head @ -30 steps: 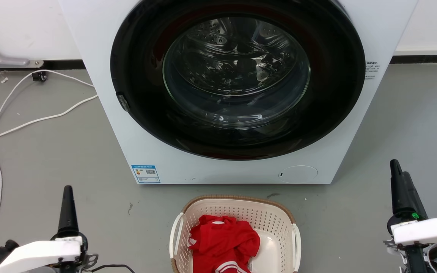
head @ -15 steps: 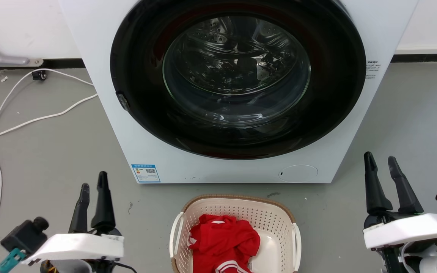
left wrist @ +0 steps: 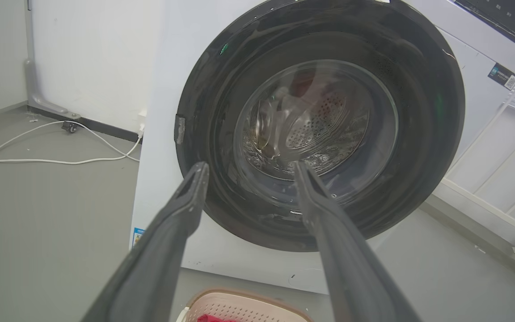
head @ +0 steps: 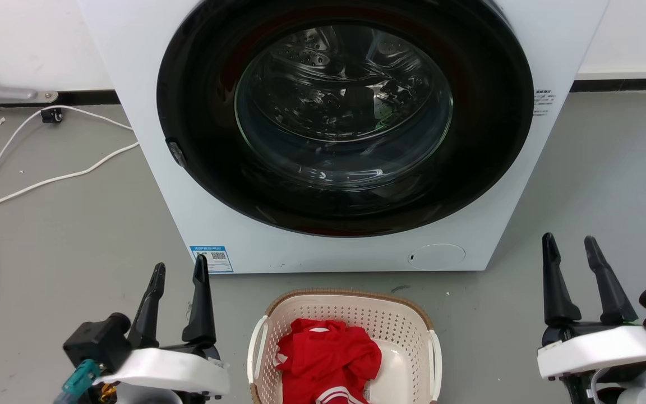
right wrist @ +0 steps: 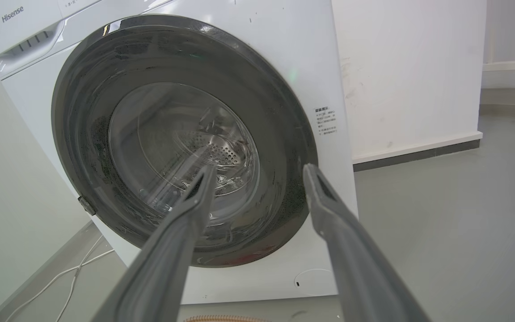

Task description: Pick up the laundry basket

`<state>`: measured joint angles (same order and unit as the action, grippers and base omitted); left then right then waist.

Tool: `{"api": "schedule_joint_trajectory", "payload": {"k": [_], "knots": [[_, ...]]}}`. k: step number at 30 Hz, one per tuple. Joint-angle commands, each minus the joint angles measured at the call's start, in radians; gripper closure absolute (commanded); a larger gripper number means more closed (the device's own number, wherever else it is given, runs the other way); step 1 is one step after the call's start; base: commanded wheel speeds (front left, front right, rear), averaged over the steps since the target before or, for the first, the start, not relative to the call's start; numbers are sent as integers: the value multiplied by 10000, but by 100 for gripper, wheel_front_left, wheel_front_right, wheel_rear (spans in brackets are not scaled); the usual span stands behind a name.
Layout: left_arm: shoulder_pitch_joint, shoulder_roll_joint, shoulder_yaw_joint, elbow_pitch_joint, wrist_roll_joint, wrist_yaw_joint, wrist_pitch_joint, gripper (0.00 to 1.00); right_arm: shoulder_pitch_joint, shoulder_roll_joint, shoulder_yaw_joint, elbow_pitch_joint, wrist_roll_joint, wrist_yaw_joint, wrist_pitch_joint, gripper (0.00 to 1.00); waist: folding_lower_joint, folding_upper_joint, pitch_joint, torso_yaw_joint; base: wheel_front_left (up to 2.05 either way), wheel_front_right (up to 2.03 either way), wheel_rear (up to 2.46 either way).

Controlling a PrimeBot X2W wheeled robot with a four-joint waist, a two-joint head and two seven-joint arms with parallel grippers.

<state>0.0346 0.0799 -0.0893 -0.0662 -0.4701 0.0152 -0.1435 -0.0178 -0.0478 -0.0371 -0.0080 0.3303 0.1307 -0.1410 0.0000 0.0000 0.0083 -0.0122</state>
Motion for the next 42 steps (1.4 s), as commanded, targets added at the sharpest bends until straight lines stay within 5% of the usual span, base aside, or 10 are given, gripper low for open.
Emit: {"api": "schedule_joint_trajectory", "payload": {"k": [1, 21, 33, 42], "knots": [[-46, 169, -232, -177, 387, 232, -108, 0, 65, -37, -11, 35, -287, -1, -124, 0, 0, 0, 3, -17, 0, 0, 0], [-209, 1211, -2225, 458, 2137, 1616, -579, 0, 116, -37, 106, 762, -2290, -1, -597, 0, 0, 0, 189, -74, 0, 0, 0], [-92, 1174, -2362, 309, 2645, 1512, -829, 0, 107, -38, 107, 626, -2892, -1, -850, 0, 0, 0, 263, -100, 0, 0, 0], [213, 669, -1650, 395, 3080, 555, -1004, 0, 125, -37, 19, 1000, -2470, -1, -1017, 0, 0, 0, 320, -141, 0, 0, 0]]}}
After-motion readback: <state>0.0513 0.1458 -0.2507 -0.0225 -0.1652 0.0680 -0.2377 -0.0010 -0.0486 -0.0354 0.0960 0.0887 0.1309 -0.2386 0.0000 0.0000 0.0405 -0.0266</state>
